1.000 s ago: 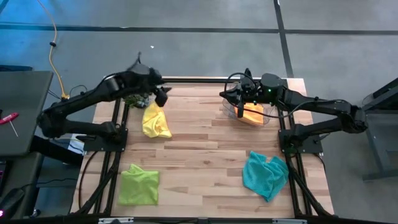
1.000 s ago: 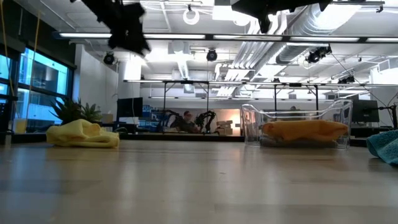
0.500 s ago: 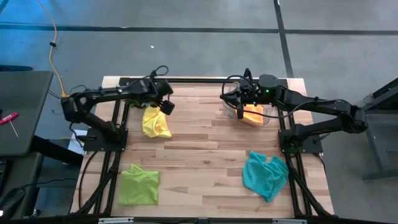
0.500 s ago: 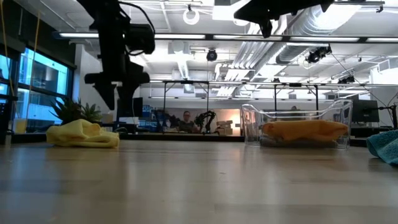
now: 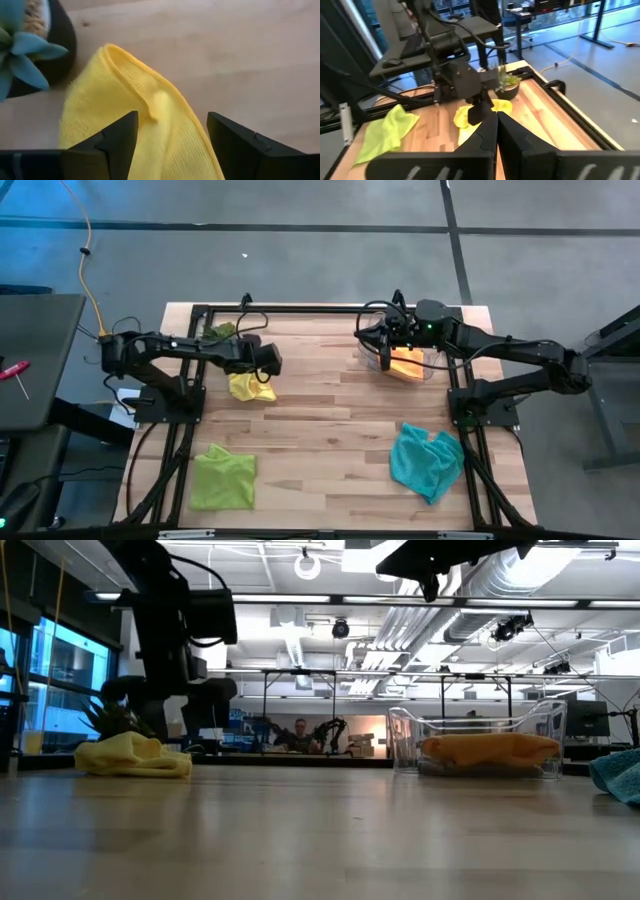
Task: Fold microfiber towels
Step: Fold the yellow microfiber towel
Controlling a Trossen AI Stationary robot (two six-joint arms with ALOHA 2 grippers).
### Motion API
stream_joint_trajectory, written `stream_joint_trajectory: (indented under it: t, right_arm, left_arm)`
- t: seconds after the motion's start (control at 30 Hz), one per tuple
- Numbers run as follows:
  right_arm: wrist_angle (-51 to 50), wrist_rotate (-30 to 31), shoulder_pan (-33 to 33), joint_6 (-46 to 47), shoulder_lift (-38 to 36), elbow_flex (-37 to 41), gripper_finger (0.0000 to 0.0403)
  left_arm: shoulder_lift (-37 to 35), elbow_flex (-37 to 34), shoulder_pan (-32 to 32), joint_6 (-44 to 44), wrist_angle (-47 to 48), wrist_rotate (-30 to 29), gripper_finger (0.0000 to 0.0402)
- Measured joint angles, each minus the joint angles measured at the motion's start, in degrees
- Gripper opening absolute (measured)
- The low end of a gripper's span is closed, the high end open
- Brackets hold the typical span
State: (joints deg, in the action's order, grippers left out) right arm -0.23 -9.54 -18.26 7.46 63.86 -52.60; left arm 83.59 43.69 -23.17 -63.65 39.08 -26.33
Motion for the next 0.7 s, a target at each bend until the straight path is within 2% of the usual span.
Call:
stream_joint_trajectory:
  t: [0.13,0.3,0.7]
  right_arm:
    - [0.0,0.5,0.0,0.0,0.0,0.0,0.0000]
    - [-0.8,0.5,0.0,0.0,0.0,0.0,0.0000]
    - [-2.6,0.5,0.0,0.0,0.0,0.0,0.0000]
  left_arm:
    - [0.4,-0.1,-2.9,1.0,-0.1,-0.3,0.0210]
    - [0.4,-0.1,-5.7,2.5,-0.1,3.2,0.0195]
    - [2.1,0.0,-6.1,1.8,-0.1,6.4,0.0167]
